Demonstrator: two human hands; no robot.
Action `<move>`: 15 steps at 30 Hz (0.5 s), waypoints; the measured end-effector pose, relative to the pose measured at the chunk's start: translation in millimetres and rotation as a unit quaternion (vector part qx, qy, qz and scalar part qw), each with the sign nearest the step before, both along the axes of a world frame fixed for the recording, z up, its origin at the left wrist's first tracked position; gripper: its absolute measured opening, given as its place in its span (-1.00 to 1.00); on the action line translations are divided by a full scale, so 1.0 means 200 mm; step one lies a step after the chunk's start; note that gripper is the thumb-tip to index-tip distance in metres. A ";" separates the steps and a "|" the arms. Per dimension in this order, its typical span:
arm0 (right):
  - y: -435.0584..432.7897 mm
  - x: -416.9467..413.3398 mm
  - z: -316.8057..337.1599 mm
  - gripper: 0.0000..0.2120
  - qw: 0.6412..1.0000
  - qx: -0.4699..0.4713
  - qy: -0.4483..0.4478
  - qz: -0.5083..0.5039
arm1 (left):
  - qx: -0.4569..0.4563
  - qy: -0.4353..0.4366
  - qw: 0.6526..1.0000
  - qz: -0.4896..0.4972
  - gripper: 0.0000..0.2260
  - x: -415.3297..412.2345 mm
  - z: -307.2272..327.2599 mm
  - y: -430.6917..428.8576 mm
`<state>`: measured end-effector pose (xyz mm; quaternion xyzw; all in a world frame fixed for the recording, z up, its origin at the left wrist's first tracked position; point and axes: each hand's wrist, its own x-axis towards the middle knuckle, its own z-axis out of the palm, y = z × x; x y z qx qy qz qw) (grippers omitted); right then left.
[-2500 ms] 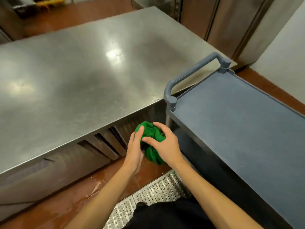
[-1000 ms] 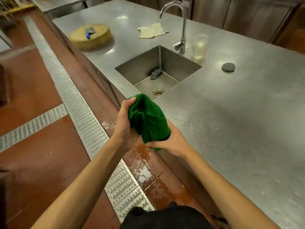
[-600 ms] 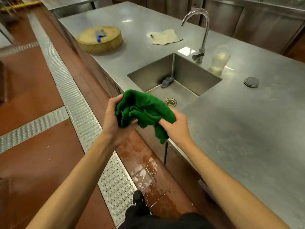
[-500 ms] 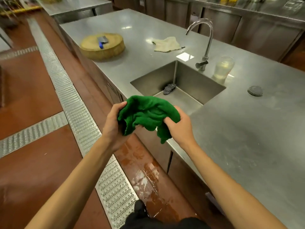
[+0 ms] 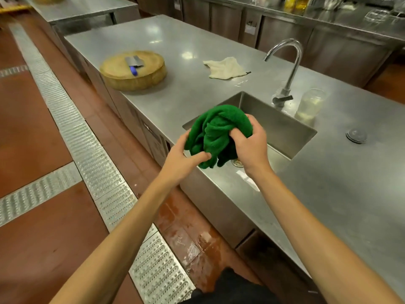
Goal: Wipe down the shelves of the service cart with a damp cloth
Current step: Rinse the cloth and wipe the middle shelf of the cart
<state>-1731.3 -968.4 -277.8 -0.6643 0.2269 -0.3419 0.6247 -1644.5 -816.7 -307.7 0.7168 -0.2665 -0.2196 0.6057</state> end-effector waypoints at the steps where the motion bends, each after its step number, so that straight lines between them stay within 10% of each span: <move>1: -0.01 0.04 -0.01 -0.77 1.000 0.019 -0.001 -0.013 | -0.013 -0.007 1.000 -0.028 -0.29 0.03 0.01 -0.05; 9: -0.26 0.26 -0.09 -0.61 0.940 0.309 -0.061 0.133 | 0.039 -0.092 0.989 -0.109 0.38 0.32 -0.03 -0.52; 15: -0.64 0.29 -0.09 -0.49 0.984 0.082 0.052 0.146 | 0.081 -0.113 0.988 -0.070 -0.12 0.55 -0.05 -0.90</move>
